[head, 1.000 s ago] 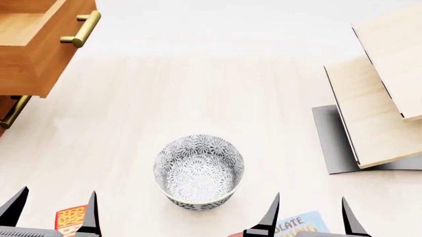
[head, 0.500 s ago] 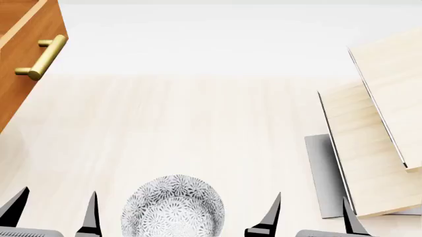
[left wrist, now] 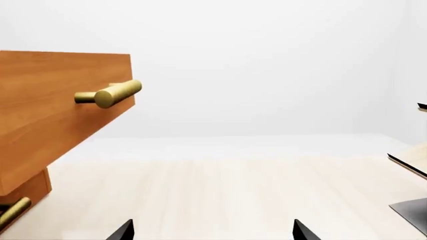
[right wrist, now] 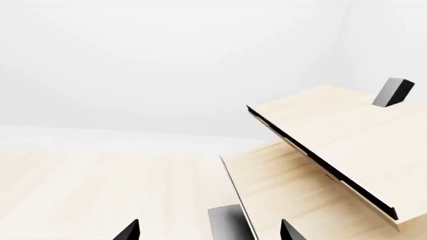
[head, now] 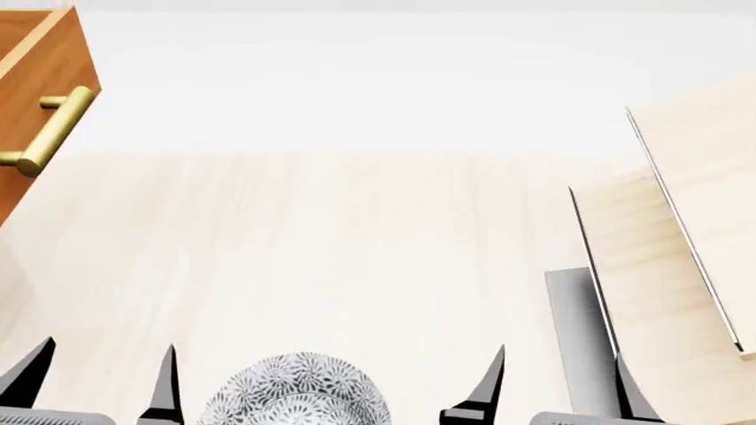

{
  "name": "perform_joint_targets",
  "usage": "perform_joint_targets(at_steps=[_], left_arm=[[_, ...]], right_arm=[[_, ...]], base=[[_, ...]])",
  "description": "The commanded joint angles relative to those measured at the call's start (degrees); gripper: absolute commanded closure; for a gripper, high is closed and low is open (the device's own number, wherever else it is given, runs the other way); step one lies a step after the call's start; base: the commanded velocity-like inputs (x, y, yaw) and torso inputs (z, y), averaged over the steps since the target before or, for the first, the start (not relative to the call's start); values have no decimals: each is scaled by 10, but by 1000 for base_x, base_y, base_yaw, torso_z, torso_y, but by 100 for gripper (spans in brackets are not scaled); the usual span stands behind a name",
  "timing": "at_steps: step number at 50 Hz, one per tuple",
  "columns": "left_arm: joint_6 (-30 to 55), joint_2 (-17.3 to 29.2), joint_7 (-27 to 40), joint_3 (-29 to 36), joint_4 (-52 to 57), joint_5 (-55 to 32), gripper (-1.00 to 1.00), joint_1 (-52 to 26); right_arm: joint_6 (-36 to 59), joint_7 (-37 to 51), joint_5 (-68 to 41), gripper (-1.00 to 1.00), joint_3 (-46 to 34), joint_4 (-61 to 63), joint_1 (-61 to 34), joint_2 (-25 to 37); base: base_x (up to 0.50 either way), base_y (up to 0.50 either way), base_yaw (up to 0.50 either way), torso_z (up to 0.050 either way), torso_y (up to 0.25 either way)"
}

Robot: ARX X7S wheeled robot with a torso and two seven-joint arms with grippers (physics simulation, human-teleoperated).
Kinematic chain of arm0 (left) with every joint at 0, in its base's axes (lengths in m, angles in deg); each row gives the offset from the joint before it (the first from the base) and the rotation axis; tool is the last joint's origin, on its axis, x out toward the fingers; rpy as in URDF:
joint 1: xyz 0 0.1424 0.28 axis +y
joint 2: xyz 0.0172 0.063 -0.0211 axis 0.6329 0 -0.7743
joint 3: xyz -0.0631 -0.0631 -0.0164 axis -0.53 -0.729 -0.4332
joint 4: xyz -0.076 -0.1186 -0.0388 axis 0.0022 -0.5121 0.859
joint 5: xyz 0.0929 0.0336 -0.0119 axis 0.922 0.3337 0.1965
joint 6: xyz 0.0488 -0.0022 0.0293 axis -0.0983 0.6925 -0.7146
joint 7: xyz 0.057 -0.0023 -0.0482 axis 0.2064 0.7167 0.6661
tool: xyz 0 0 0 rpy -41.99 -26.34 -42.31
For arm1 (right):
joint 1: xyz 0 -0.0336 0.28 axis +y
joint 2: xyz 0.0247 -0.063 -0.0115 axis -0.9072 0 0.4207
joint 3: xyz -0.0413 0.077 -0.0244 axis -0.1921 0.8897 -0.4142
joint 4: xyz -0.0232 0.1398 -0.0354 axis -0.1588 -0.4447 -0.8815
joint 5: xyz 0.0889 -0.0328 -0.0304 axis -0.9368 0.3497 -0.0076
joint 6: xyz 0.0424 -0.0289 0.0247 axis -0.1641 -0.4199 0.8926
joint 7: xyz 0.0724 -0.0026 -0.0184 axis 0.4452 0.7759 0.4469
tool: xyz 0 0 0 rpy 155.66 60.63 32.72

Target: Close the top drawer of the cabinet.

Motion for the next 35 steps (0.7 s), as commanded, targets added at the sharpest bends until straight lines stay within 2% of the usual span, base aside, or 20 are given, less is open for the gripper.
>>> perform_joint_targets(at_steps=[1, 16, 29, 35], left_arm=[[-2, 2, 2, 3, -4, -3, -100, -2], [-2, 5, 6, 6, -7, -5, -100, -4], [-6, 7, 10, 6, -10, -7, -100, -6], [9, 5, 12, 19, -25, 1, -100, -34]], right_arm=[[-5, 3, 3, -100, -6, -6, -1, 3], [-11, 6, 1, -100, -10, -9, -1, 5], [-14, 7, -4, -100, -10, -8, 1, 8], [-15, 7, -6, -100, -13, -10, 1, 9]], base=[[0, 0, 0, 0, 0], [121, 216, 0, 0, 0], [23, 18, 0, 0, 0], [0, 0, 0, 0, 0]])
